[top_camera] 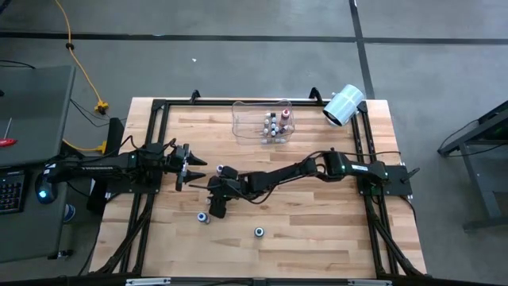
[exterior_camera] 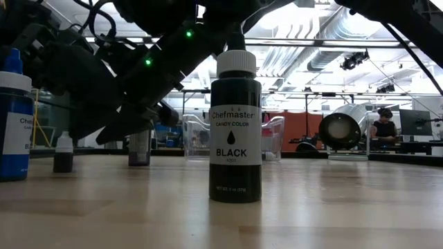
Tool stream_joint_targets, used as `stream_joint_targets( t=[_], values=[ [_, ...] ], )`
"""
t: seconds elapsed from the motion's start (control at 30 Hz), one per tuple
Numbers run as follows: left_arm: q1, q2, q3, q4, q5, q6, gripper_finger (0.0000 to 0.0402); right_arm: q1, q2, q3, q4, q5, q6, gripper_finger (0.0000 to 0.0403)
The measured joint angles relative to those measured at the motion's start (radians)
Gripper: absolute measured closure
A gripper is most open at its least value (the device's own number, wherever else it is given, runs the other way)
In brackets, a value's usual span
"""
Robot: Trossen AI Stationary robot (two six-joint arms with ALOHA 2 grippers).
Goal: Pick & Place food coloring
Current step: Put the small orange food coloring into the transparent container
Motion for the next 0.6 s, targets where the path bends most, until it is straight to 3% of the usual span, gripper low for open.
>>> stream_joint_targets(
  t=[0.6],
  values=[
    [0.0,0.0,0.0,0.0,0.0,0.0,0.0167,0.0,0.0,0.0,0.0,0.001,-0.01,0.0213]
  ],
)
